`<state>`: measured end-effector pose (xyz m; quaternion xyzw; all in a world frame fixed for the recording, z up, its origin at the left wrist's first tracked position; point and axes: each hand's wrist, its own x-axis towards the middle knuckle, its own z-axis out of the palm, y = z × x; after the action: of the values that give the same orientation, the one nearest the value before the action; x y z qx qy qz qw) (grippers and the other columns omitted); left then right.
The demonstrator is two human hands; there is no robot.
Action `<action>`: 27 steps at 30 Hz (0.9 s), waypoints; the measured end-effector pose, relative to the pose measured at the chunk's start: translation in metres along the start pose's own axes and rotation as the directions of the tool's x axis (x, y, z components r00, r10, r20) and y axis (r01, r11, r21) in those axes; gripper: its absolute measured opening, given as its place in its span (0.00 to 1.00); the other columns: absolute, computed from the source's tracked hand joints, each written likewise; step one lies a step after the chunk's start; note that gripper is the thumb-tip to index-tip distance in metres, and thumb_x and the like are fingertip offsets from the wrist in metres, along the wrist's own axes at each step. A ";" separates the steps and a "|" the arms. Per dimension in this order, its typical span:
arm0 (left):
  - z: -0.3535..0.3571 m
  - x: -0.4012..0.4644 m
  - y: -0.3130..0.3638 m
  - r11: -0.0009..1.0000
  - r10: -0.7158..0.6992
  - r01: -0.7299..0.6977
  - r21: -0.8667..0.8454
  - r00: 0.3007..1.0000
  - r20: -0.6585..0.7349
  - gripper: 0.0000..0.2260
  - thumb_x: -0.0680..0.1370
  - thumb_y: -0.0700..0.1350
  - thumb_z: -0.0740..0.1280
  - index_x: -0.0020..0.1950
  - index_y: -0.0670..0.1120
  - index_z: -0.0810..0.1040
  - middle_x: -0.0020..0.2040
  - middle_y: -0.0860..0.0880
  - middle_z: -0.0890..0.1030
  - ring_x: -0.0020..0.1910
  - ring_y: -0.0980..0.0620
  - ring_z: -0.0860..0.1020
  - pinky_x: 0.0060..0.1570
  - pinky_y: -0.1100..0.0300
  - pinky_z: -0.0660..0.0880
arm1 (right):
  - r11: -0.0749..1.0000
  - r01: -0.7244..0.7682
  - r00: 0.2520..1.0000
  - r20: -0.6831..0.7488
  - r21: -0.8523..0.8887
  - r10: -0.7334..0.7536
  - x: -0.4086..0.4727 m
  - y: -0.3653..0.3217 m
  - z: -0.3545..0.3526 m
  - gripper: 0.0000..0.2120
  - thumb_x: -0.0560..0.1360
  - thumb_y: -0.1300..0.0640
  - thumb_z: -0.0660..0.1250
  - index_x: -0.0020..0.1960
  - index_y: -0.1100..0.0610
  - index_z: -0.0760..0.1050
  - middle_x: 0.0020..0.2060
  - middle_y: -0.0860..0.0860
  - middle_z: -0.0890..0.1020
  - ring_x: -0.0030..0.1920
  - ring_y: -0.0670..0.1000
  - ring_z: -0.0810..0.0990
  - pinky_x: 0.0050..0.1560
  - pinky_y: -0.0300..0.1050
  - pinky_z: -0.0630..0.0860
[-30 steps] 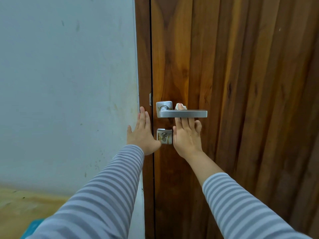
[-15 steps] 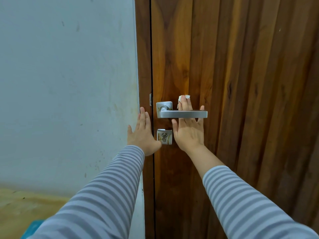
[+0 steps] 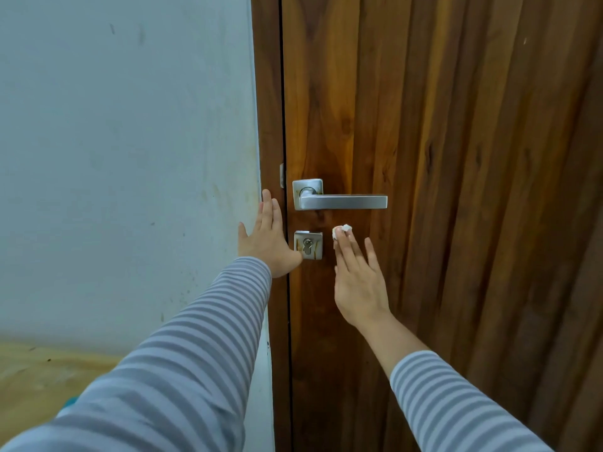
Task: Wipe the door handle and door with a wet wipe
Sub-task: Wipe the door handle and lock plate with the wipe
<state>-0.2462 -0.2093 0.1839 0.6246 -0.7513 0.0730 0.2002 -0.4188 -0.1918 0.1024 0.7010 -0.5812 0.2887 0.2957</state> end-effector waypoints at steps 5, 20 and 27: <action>0.003 0.001 0.001 1.000 -0.010 0.010 -0.012 1.000 0.001 0.48 0.76 0.62 0.62 0.78 0.44 0.31 0.75 0.49 0.25 0.78 0.51 0.37 0.75 0.41 0.44 | 0.995 0.023 0.999 -0.047 0.096 -0.019 0.010 -0.004 -0.010 0.34 0.75 0.65 0.56 0.77 0.59 0.45 0.78 0.53 0.48 0.77 0.50 0.44 0.75 0.54 0.40; 0.005 0.003 -0.001 1.000 0.006 -0.006 -0.011 1.000 -0.029 0.45 0.77 0.61 0.59 0.78 0.45 0.31 0.75 0.49 0.25 0.78 0.51 0.36 0.75 0.40 0.44 | 0.997 0.079 0.987 -0.143 0.013 -0.076 0.082 -0.014 -0.027 0.28 0.80 0.50 0.49 0.77 0.54 0.47 0.77 0.52 0.52 0.77 0.52 0.49 0.75 0.59 0.45; 0.004 0.001 -0.003 1.000 0.010 -0.011 -0.007 0.999 -0.033 0.44 0.77 0.60 0.59 0.78 0.45 0.32 0.76 0.50 0.26 0.78 0.51 0.38 0.75 0.40 0.43 | 0.998 0.054 0.995 -0.089 0.016 -0.053 0.071 -0.012 -0.024 0.27 0.80 0.48 0.47 0.77 0.53 0.47 0.78 0.50 0.50 0.77 0.51 0.48 0.74 0.54 0.42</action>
<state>-0.2441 -0.2122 0.1806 0.6187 -0.7514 0.0818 0.2144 -0.3970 -0.2176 0.1699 0.7054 -0.5458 0.3170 0.3225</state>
